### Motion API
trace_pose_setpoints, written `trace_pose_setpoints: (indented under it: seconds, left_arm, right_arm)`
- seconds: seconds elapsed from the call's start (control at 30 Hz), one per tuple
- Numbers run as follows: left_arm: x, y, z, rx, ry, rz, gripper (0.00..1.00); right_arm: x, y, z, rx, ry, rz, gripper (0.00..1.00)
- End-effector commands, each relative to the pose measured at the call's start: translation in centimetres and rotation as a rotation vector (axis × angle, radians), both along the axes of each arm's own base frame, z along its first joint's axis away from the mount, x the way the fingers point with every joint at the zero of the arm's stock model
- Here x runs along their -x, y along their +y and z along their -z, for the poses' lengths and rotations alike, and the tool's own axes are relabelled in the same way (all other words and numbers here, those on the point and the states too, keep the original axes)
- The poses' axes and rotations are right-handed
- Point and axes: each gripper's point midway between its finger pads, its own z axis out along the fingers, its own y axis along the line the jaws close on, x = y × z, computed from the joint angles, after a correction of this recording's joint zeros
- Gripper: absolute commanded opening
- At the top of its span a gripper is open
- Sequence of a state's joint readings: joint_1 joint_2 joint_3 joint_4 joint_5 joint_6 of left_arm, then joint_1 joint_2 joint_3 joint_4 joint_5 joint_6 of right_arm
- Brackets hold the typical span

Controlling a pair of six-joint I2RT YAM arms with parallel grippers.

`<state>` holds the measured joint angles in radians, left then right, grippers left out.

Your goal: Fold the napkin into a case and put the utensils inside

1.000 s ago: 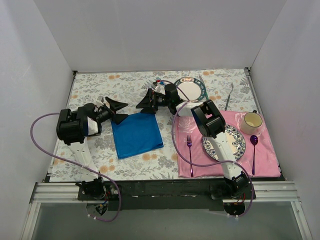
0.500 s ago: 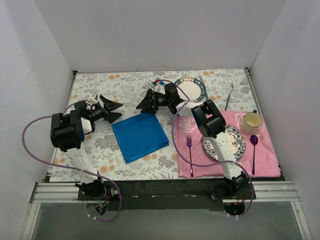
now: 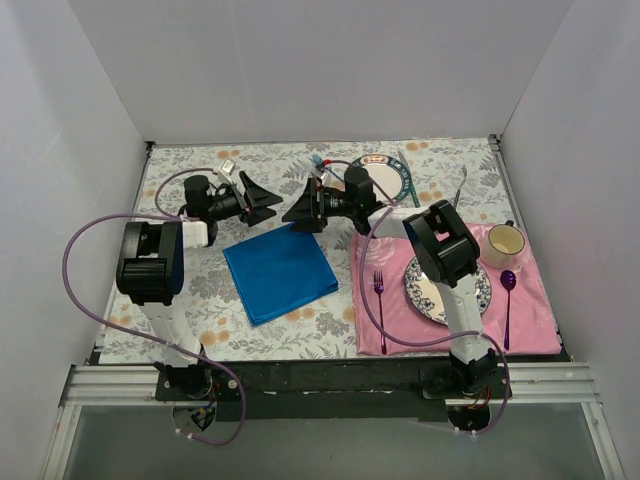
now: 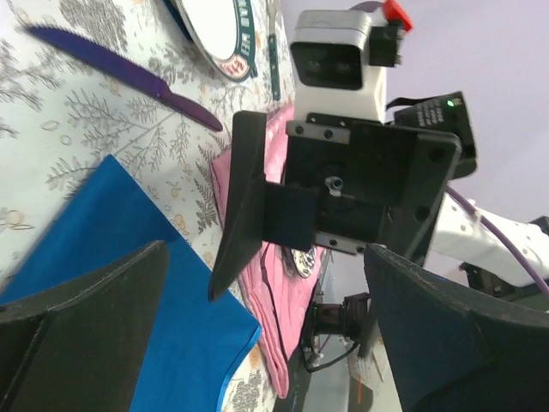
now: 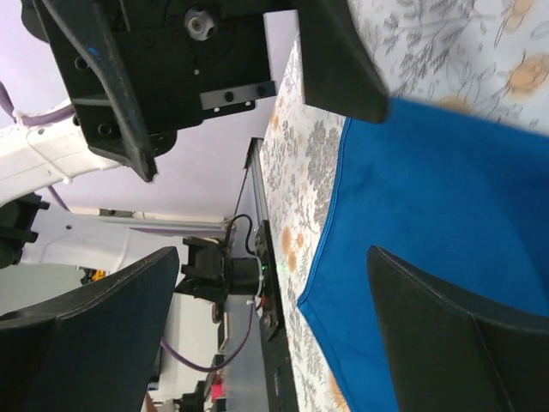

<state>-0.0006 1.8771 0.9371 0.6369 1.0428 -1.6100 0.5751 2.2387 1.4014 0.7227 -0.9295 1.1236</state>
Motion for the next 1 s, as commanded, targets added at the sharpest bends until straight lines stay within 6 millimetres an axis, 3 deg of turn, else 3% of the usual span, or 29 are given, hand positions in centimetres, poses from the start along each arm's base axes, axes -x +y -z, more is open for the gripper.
trace_pose_setpoints:
  seconds: [0.0, 0.27, 0.4, 0.5, 0.7, 0.9, 0.97]
  left_arm:
    - [-1.0, -2.0, 1.4, 0.016, 0.067, -0.013, 0.98]
    - [-1.5, -2.1, 5.9, -0.032, 0.201, -0.076, 0.98]
    - [-1.1, -1.3, 9.5, -0.117, 0.314, -0.129, 0.98]
    - [-0.8, -0.8, 11.1, -0.16, 0.355, -0.162, 0.98]
    - [-0.9, -0.4, 11.8, -0.19, 0.364, -0.189, 0.98]
    - [-0.8, -0.3, 11.8, -0.194, 0.36, -0.19, 0.98]
    - [-0.8, -0.3, 11.8, -0.197, 0.357, -0.19, 0.98]
  right_arm:
    - [1.9, -1.1, -0.3, 0.0, 0.024, -0.02, 0.99]
    - [3.3, -2.0, 5.7, 0.098, 0.147, -0.02, 0.99]
    - [3.9, -2.6, 7.7, 0.163, 0.158, -0.026, 0.99]
    - [4.4, -3.0, 8.2, 0.183, 0.163, -0.038, 0.99]
    - [5.6, -3.3, 5.8, 0.168, 0.121, -0.081, 0.99]
    - [7.4, -3.3, 1.3, 0.085, 0.067, -0.134, 0.99]
    - [8.4, -3.2, 1.0, 0.072, 0.096, -0.15, 0.99]
